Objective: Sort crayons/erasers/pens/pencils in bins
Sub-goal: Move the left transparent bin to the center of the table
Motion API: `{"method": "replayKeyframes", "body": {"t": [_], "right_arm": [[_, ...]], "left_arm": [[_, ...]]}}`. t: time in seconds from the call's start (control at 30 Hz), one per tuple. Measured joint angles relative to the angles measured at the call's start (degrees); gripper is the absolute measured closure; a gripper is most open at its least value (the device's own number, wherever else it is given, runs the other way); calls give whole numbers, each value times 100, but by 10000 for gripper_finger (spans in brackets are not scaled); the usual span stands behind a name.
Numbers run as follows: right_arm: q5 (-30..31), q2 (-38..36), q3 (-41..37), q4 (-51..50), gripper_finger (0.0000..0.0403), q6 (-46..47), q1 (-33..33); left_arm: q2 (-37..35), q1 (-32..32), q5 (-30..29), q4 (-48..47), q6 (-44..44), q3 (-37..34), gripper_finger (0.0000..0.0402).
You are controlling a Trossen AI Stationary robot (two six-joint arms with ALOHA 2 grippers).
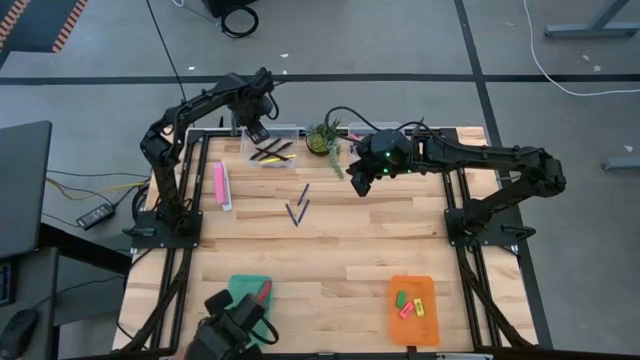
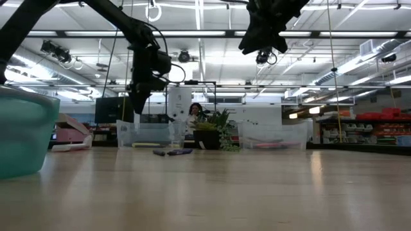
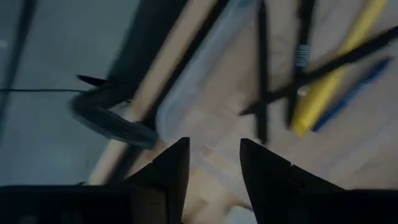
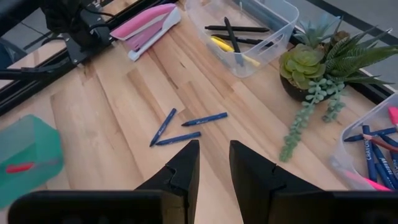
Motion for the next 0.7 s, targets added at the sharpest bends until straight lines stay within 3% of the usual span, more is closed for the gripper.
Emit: {"method": "replayKeyframes", "body": {"t": [0.13, 0.23, 0.43, 0.7], "right_arm": [[-2, 0, 0, 0, 308, -45, 24], [-2, 0, 0, 0, 308, -48, 22], [69, 0, 0, 0, 308, 46, 22], [208, 0, 0, 2, 308, 16, 22]], "left_arm": [[0, -9, -521, 455, 623, 0, 249], [0, 2, -589, 1038, 921, 0, 247], [18, -18, 87, 1308, 856, 0, 224], [314, -52, 184, 1204, 850, 0, 196]]}}
